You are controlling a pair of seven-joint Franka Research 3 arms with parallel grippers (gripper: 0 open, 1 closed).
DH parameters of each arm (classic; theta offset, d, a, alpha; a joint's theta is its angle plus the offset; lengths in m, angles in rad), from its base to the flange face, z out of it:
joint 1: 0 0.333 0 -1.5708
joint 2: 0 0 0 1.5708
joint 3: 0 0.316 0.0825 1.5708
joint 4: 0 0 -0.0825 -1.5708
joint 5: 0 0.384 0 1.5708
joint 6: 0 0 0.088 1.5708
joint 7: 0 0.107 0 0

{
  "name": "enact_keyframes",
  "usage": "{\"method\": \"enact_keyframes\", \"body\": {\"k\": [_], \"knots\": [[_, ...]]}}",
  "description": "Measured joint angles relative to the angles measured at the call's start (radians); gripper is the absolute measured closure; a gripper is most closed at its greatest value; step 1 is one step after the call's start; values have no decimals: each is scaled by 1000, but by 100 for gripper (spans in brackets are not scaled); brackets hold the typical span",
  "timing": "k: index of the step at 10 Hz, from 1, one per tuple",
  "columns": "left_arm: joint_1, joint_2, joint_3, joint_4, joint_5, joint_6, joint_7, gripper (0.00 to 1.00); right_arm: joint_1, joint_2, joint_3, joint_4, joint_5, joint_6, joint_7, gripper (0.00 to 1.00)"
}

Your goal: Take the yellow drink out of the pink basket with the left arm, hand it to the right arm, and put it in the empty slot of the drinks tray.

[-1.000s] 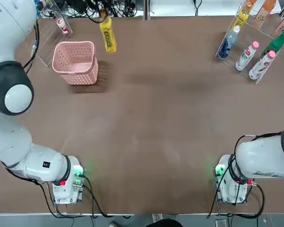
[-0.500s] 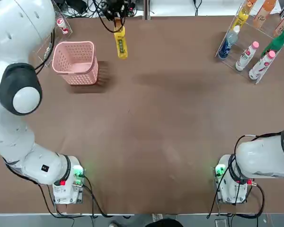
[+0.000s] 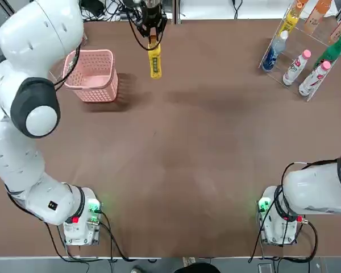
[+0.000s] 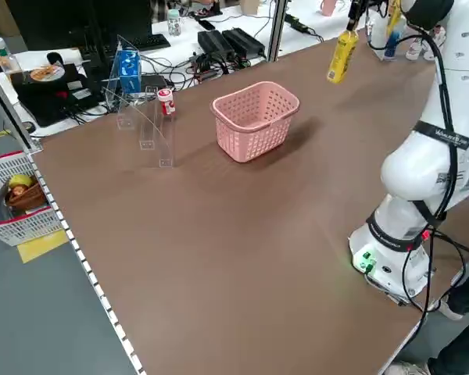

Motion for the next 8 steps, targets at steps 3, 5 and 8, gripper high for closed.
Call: {"method": "enact_keyframes", "body": {"k": [3,5,8], "knots": [[-32,56,1,2,20,64,-86,66,0,0,0,0,0,0,0,1],[-54,79,1,10,36,81,-145,66,0,0,0,0,0,0,0,0],[-88,107,4,37,39,92,-216,66,0,0,0,0,0,0,0,1]]}}
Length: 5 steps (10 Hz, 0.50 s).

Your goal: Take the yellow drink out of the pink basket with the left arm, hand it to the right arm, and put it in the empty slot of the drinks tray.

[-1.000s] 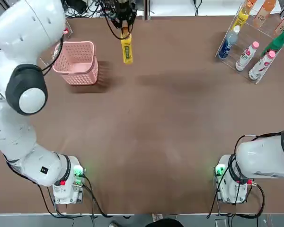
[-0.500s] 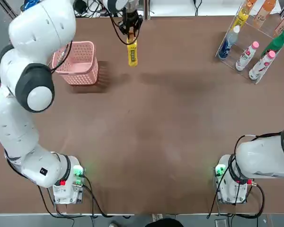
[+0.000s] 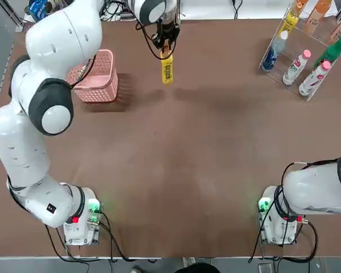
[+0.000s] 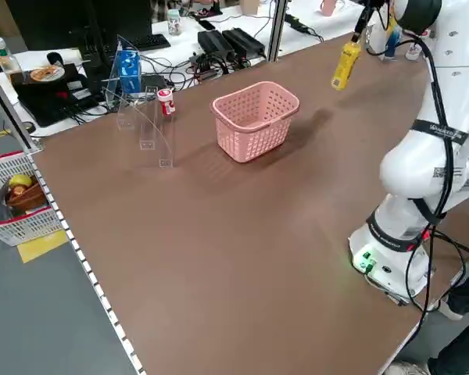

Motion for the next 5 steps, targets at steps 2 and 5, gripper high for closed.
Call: {"method": "enact_keyframes", "body": {"k": [2,5], "knots": [[-10,17,1,9,8,10,-16,66,0,0,0,0,0,0,0,1],[-38,59,6,11,48,46,-63,66,0,0,0,0,0,0,0,1]]}}
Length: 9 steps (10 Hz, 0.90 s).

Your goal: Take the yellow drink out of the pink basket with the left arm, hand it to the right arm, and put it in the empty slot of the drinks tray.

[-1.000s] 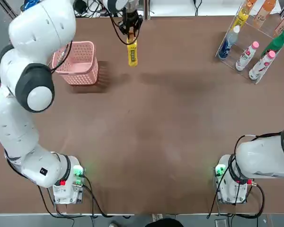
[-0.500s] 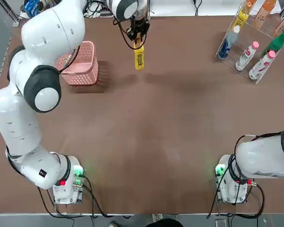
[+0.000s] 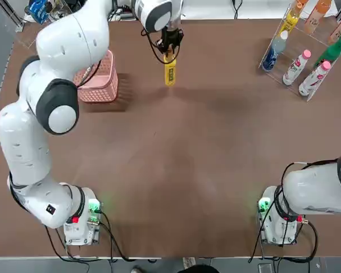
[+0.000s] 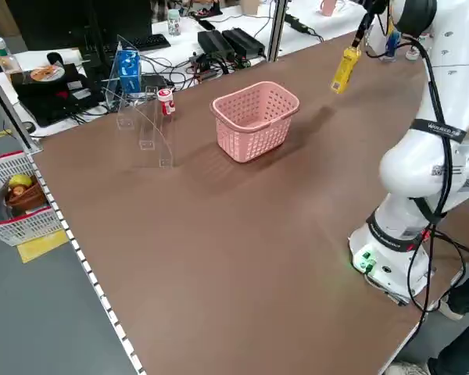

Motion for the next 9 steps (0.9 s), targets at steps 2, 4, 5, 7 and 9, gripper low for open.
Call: {"method": "enact_keyframes", "body": {"k": [2,4,5,7,9], "knots": [[-34,17,35,2,1,22,-9,66,0,0,0,0,0,0,0,1],[-54,32,58,3,1,28,-13,66,0,0,0,0,0,0,0,1],[-66,38,64,3,1,30,-25,66,0,0,0,0,0,0,0,1],[-93,41,66,13,1,34,-80,66,0,0,0,0,0,0,0,1],[-116,43,66,28,1,38,-149,66,0,0,0,0,0,0,0,1]]}}
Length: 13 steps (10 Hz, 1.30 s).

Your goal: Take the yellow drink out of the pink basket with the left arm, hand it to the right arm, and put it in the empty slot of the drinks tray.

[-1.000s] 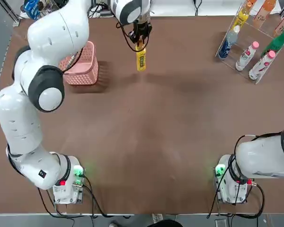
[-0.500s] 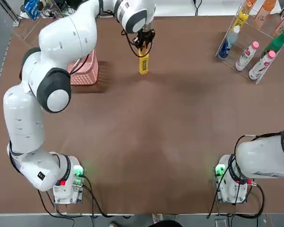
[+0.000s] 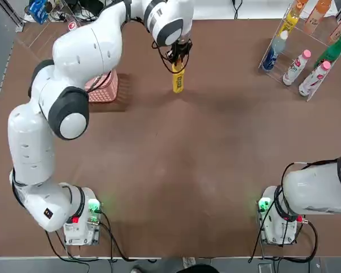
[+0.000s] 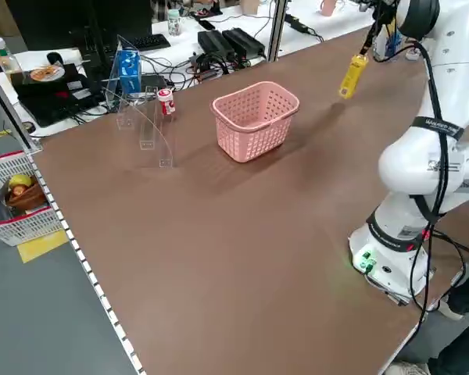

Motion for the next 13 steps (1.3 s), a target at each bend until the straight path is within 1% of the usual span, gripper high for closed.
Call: {"method": "enact_keyframes", "body": {"k": [3,6,10,12,13], "knots": [[-5,19,2,1,0,13,-27,66,0,0,0,0,0,0,0,1],[-5,62,5,1,17,46,-29,66,0,0,0,0,0,0,0,1],[-5,65,6,8,20,50,-30,65,0,0,0,0,0,0,0,0],[-5,64,6,22,31,50,-30,39,0,0,0,0,0,0,0,0],[-5,63,6,25,42,50,-30,23,0,0,0,0,0,0,0,1]]}}
